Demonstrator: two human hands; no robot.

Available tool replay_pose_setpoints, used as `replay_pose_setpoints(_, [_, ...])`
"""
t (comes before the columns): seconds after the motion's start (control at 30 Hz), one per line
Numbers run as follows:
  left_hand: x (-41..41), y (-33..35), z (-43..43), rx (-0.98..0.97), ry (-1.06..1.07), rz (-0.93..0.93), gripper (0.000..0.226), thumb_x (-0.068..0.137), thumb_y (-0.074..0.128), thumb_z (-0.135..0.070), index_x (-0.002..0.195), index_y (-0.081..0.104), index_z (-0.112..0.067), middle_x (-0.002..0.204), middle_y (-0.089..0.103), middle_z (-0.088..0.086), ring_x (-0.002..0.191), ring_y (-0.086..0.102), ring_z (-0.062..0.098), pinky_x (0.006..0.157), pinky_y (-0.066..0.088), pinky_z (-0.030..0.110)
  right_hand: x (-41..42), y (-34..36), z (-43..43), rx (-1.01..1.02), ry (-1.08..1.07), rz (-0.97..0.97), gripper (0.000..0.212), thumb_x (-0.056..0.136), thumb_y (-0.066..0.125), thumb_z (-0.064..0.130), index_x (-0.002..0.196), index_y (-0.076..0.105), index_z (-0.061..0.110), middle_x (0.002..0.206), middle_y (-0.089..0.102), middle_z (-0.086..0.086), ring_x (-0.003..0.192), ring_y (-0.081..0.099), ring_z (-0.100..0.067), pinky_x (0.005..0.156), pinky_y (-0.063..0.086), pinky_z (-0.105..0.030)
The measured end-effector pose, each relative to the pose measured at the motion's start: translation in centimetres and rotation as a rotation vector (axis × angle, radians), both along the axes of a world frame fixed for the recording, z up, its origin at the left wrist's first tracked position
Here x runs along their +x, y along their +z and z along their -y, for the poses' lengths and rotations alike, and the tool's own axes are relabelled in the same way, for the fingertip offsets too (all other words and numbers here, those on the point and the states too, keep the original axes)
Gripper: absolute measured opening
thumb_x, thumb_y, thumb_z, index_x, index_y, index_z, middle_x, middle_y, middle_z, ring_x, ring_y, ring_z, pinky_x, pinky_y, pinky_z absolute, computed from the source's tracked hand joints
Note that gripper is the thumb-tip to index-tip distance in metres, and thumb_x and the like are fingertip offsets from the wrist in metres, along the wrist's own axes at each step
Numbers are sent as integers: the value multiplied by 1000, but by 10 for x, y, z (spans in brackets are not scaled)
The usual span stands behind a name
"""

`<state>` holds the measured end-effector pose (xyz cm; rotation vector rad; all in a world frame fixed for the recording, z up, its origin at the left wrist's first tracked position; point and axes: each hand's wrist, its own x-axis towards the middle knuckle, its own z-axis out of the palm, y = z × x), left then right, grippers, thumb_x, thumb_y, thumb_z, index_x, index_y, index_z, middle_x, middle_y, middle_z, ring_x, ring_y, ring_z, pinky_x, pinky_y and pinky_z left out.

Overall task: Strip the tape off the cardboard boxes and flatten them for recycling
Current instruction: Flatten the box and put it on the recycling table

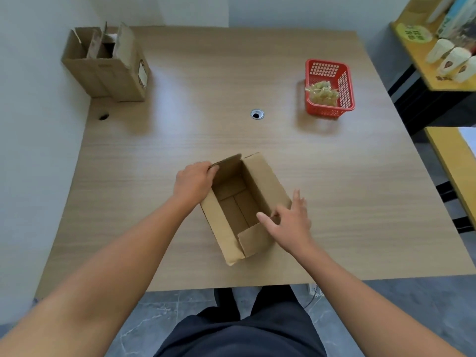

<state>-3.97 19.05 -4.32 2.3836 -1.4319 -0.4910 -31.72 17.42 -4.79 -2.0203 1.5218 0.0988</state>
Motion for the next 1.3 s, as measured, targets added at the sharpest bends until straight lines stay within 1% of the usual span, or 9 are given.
replay_pose_setpoints(0.13, [5,-7,-38,-124,358,-405,45,107,38,-46,80,52,-12,75,55,1,74,53,23,62,37,37,-3,6,-6,-119,-37,23,37,84,62,63,75,46,31,163,-18,16,155,-22,-26,120,0,-64])
replay_pose_setpoints(0.27, [-3,-14,-69,-204,617,-627,43,107,36,-45,89,58,-14,82,56,0,76,53,22,70,42,38,1,14,-9,-71,-246,244,38,82,66,37,112,44,36,160,7,8,149,16,-28,115,27,-58])
replay_pose_setpoints(0.43, [-3,-23,-96,-173,853,-569,42,107,36,-43,102,56,-6,97,62,10,95,60,35,83,48,45,-25,17,-4,89,-387,360,61,93,60,33,145,27,33,103,58,1,81,61,-14,63,52,-32])
replay_pose_setpoints(0.53, [-13,-26,-106,-172,790,-440,34,106,42,-37,129,44,-12,131,55,12,115,56,36,94,46,47,-44,2,-17,155,-352,294,65,97,64,45,149,29,29,121,59,-1,98,65,-17,75,59,-36])
replay_pose_setpoints(0.73, [-10,-48,-128,127,144,115,75,102,23,-63,163,4,-24,171,-2,-7,156,-15,21,126,5,46,-50,-20,-41,-230,-36,223,70,99,49,57,155,35,17,159,30,1,146,34,-24,118,34,-39])
replay_pose_setpoints(0.83, [-7,-52,-130,145,85,29,82,97,23,-73,163,3,-28,170,12,-3,157,-5,21,126,12,48,-39,-32,-47,-43,48,34,110,85,22,90,163,-11,20,170,-17,8,157,-15,-16,127,-1,-44])
replay_pose_setpoints(0.93, [-7,-51,-126,145,102,-133,81,96,30,-75,162,7,-35,168,22,3,156,12,22,122,23,49,-20,-37,-47,65,7,51,122,77,27,96,159,-24,21,167,-27,6,154,-24,-13,128,-2,-45])
replay_pose_setpoints(1.17, [8,-18,-99,158,342,-730,96,66,37,-98,128,43,-26,130,56,0,118,56,21,85,48,38,-7,-10,-12,287,-250,422,90,96,47,71,165,9,29,171,15,3,156,16,-14,126,18,-41])
replay_pose_setpoints(1.3, [18,0,-82,-25,543,-1060,126,51,39,-106,145,38,-22,138,55,7,127,54,31,109,44,55,2,15,-4,291,-499,726,68,91,40,74,140,54,28,138,58,8,127,52,-14,107,44,-41])
